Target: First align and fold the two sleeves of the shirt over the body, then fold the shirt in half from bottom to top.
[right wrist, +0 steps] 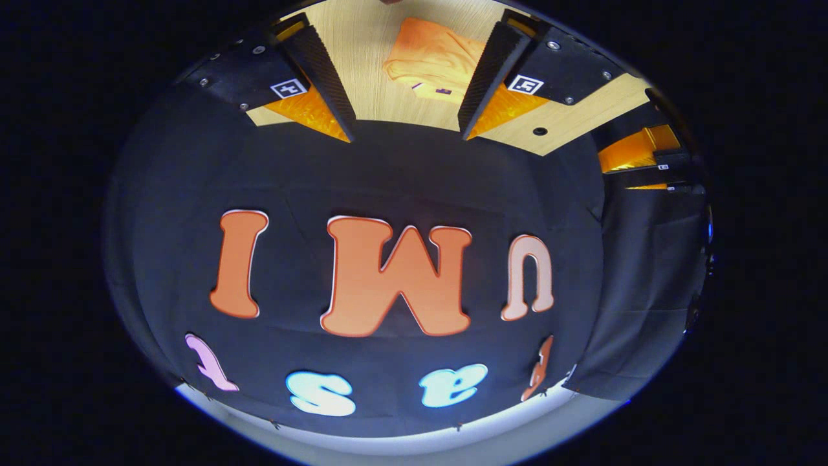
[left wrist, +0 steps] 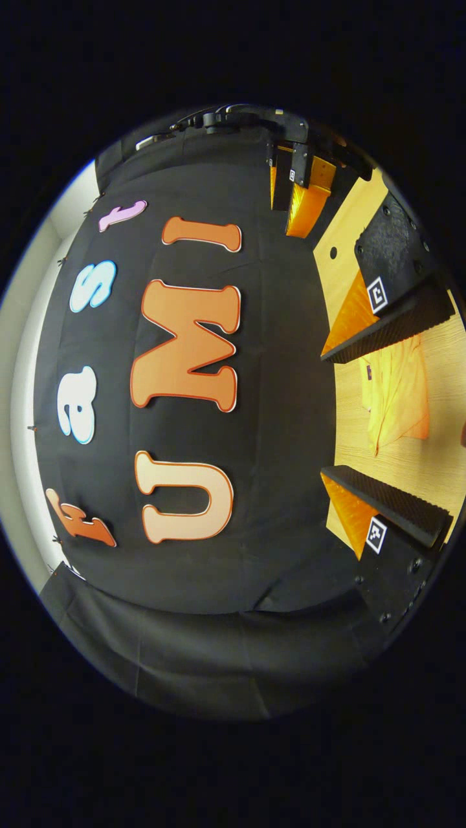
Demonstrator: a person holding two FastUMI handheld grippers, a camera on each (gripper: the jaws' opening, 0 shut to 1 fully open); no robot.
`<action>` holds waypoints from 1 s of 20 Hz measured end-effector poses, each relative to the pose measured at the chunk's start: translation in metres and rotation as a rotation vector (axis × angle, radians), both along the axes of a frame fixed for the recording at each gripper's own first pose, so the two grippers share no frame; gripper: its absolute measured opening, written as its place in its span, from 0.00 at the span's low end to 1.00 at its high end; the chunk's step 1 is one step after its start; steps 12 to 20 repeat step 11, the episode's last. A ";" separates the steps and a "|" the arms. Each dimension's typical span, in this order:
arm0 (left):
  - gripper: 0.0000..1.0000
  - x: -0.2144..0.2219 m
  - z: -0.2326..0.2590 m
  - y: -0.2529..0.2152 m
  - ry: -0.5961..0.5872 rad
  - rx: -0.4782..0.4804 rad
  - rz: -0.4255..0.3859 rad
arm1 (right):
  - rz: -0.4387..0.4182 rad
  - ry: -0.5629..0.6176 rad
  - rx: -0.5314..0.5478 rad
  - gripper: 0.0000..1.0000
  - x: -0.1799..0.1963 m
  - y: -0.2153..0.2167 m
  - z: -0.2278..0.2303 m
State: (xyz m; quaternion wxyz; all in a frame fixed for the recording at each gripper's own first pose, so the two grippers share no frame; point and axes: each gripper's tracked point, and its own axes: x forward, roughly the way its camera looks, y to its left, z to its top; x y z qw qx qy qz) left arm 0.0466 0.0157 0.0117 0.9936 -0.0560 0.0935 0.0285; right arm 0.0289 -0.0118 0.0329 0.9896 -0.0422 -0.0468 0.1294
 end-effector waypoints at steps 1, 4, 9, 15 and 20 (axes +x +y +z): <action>0.98 -0.008 0.003 -0.005 -0.011 0.003 0.000 | 0.011 -0.007 -0.002 0.96 -0.010 0.001 0.002; 0.98 -0.030 0.009 -0.018 -0.042 0.001 0.000 | 0.041 -0.015 0.007 0.97 -0.031 0.002 -0.002; 0.95 -0.068 0.027 -0.044 -0.134 0.025 -0.002 | 0.105 -0.031 0.053 0.98 -0.064 0.006 -0.011; 0.95 -0.080 0.028 -0.051 -0.141 0.051 0.006 | 0.114 -0.046 0.056 0.97 -0.073 0.003 -0.012; 0.95 -0.080 0.028 -0.051 -0.141 0.051 0.006 | 0.114 -0.046 0.056 0.97 -0.073 0.003 -0.012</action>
